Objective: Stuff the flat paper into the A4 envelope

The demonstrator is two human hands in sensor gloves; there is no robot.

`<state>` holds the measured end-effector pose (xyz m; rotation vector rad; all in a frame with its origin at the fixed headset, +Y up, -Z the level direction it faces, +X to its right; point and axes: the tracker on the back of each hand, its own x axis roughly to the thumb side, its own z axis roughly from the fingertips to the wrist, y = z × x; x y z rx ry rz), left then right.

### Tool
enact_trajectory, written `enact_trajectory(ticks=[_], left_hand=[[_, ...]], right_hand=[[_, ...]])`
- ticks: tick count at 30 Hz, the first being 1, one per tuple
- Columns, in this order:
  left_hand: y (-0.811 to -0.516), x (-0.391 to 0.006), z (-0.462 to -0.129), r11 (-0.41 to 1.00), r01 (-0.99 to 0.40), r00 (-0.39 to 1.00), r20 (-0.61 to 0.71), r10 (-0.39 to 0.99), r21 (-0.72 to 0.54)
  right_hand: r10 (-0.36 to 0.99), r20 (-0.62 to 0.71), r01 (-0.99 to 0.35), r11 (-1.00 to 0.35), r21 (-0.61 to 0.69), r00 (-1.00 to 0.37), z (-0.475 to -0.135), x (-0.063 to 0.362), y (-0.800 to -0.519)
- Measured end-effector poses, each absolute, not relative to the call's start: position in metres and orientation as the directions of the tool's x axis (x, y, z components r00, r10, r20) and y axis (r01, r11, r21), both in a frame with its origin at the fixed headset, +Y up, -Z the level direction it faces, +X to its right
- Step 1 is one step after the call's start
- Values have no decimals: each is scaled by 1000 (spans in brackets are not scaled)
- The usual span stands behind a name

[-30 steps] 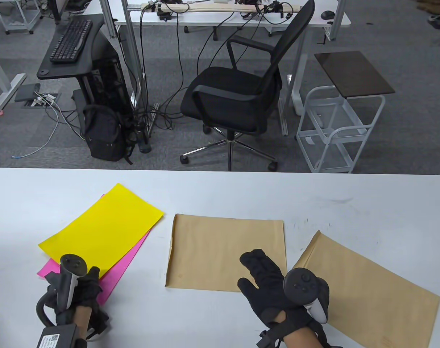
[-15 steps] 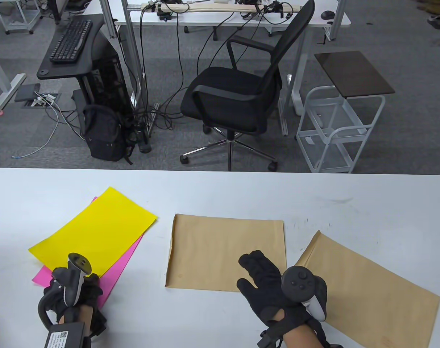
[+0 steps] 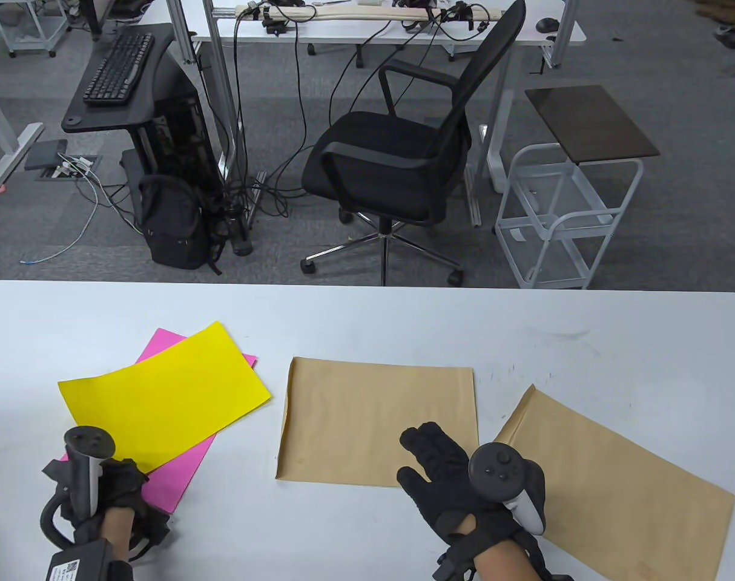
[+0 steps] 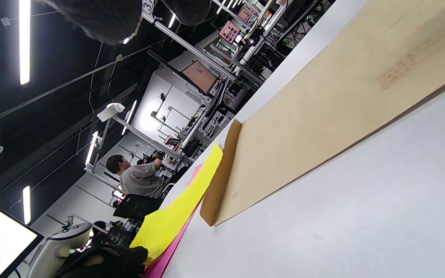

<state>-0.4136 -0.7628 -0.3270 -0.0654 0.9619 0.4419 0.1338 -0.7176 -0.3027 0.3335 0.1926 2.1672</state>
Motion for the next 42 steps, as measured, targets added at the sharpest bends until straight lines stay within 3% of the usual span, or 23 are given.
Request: enact_trajectory(ticks=[9, 12, 20, 24, 28, 42], left_hand=[[-735, -424, -318, 767, -556, 470, -641, 607, 319], [-726, -424, -314, 698, -613, 435, -580, 689, 370], [-707, -419, -302, 582, -681, 373, -473, 798, 444], [-697, -409, -298, 534, -715, 373, -400, 837, 452], [-692, -392, -298, 542, -728, 419, -352, 837, 420], [-690, -372, -299, 729, -495, 638, -371, 675, 474]], right_hand=[[766, 31, -732, -625, 273, -642, -315, 152, -741], [646, -45, -627, -717, 305, -762, -320, 155, -753], [452, -149, -460, -729, 507, -880, -322, 147, -777], [449, -145, -457, -736, 500, -882, -322, 146, -777], [452, -144, -459, -735, 498, -880, -322, 146, -777], [453, -147, -460, -731, 504, -879, -322, 146, -778]])
